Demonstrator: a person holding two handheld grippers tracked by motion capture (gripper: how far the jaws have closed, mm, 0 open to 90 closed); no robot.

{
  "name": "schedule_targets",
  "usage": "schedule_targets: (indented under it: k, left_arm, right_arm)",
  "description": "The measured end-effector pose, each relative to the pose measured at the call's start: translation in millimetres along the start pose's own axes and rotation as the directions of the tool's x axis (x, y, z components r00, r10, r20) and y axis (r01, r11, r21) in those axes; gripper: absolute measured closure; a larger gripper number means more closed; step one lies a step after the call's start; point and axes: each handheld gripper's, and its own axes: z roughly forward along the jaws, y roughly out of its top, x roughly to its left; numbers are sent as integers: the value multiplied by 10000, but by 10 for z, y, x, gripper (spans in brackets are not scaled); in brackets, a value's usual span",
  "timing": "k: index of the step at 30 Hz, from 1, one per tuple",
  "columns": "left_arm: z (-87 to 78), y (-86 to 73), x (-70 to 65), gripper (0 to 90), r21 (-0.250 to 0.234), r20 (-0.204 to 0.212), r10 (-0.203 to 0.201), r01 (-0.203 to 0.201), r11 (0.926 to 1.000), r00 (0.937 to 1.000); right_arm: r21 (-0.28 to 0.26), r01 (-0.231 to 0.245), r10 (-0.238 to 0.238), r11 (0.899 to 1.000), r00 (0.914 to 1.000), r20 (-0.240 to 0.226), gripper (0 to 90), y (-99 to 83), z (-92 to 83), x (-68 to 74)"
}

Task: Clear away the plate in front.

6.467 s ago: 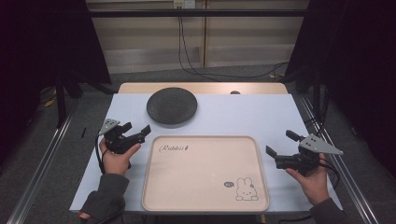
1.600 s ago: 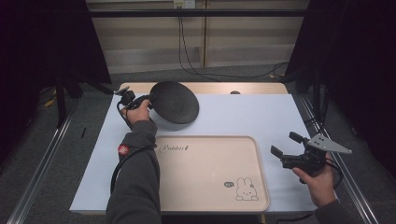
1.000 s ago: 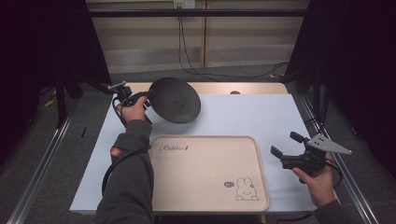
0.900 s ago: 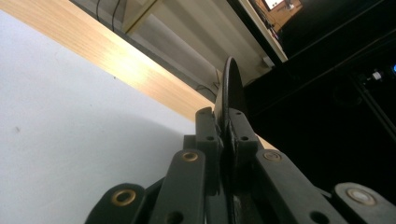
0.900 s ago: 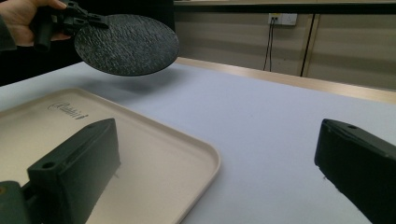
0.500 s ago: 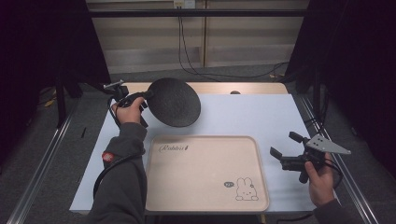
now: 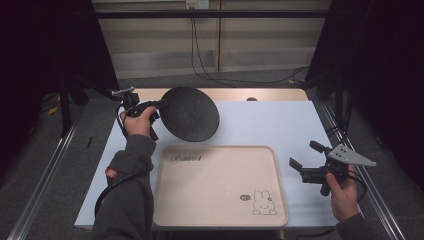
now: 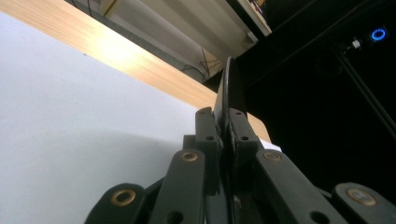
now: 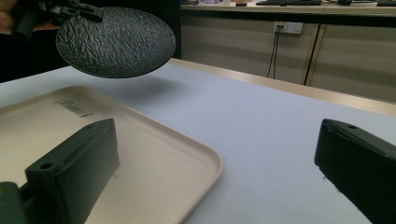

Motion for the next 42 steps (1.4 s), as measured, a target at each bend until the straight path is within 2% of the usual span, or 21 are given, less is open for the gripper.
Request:
schedule_targets:
  k: [8,11,12,15,21,27,32,37,42]
  left_arm:
    - [-22,-48,-88,855,351,431,237,-252,9991,9988]
    - [-29,-71,-122,855,405,455,393,-412,9983,9982]
    - [-37,-76,-134,854,457,342,488,-503,9977,9982]
    - [-45,-104,-142,854,451,544,479,-503,9977,9974]
    - [-71,-160,-172,854,610,721,810,-854,9945,9941]
    - [-97,-216,-206,854,775,839,831,-896,9930,9930]
    - [-130,-251,-243,855,850,1055,1007,-1099,9903,9893]
    - [-144,-293,-269,855,1026,1214,1011,-1138,9882,9874]
    - [-149,-346,-285,855,1208,1292,1025,-1182,9856,9863]
  right_arm:
    - [26,13,-13,10000,10000,-18,0,-2,0,10]
    - [-34,66,-66,10000,10000,-59,0,-1,0,6]
    - [-37,79,-79,10000,10000,-16,0,0,-1,6]
    - [-14,130,-130,9999,9999,-88,0,3,-3,6]
    - [-25,132,-132,9999,9999,-41,0,7,-15,5]
    - [-13,79,-79,10000,9999,-63,0,7,-10,14]
    - [-29,122,-123,9999,9999,-80,0,5,-5,8]
    - [-30,30,-30,10000,10000,-45,0,8,-5,19]
    - [-44,178,-179,9998,9998,-28,0,12,-11,3]
